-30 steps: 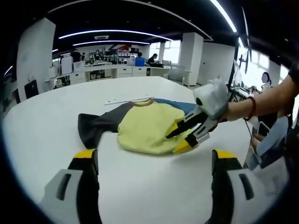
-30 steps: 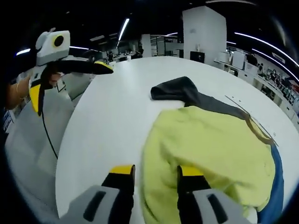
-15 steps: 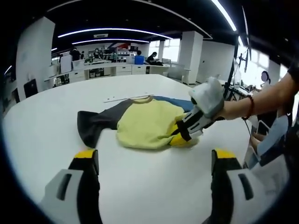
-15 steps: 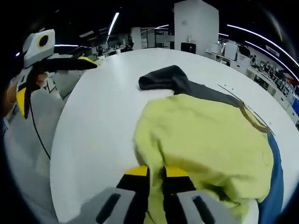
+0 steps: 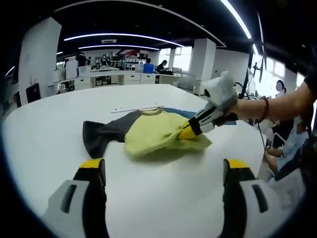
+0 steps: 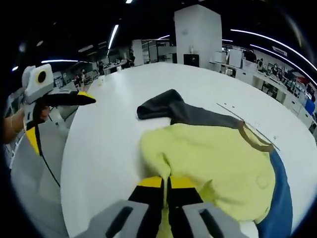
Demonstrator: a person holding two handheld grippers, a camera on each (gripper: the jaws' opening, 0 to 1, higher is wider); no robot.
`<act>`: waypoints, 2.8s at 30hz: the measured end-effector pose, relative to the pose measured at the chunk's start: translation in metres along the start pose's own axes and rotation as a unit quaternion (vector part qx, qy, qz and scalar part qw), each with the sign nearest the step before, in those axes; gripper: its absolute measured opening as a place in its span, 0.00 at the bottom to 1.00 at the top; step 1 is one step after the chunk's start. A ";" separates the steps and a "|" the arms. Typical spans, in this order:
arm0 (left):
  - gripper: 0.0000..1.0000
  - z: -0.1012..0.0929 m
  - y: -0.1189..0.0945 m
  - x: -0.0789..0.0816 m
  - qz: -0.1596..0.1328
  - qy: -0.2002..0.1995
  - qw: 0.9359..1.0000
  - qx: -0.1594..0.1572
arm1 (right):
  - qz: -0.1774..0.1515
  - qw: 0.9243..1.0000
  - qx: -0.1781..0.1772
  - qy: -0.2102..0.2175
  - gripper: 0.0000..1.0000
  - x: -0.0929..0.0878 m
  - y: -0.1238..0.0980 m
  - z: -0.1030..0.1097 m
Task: Fold the garment on the visible template until the final outline fits inside the template.
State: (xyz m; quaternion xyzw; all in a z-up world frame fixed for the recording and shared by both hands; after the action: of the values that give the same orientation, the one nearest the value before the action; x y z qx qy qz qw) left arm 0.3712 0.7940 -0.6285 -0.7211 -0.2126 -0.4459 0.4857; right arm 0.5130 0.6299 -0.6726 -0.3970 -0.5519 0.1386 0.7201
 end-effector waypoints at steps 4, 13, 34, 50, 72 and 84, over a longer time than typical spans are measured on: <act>0.96 -0.001 0.000 -0.002 0.003 0.000 1.000 -0.001 | -0.015 1.000 -0.016 0.014 0.00 0.011 -0.007 -0.017; 0.95 0.001 0.004 -0.004 0.011 -0.002 1.000 -0.003 | -0.027 0.998 -0.042 0.046 0.00 0.023 -0.010 -0.048; 0.94 0.009 0.015 -0.005 0.023 -0.009 1.000 -0.006 | 0.013 0.991 -0.069 0.117 0.00 -0.002 0.021 -0.092; 0.92 0.009 0.014 -0.005 0.022 -0.013 1.000 -0.004 | 0.010 0.982 -0.071 0.174 0.08 -0.018 0.019 -0.097; 0.79 0.004 0.041 0.024 -0.008 -0.023 1.000 -0.016 | -0.049 0.974 -0.112 0.188 0.34 -0.050 -0.071 -0.104; 0.64 -0.004 0.082 0.037 -0.010 -0.017 0.999 -0.034 | -0.025 0.977 -0.091 0.192 0.25 -0.086 -0.072 -0.095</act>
State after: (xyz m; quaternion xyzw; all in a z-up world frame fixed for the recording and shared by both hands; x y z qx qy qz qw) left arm 0.4495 0.7496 -0.6384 -0.7422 -0.2126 -0.4457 0.4532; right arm 0.5514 0.4887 -0.6859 -0.4665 -0.4237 -0.0090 0.7764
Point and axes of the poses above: the point that each gripper's makers call its tool centre point, and the gripper's own axes: y roughly forward along the fingers, z roughly to its left, x roughly out of its top, the point moved 6 cm from there along -y, roughly backward along the fingers, and after that the axes turned 6 degrees about z, right-handed, at the moved point
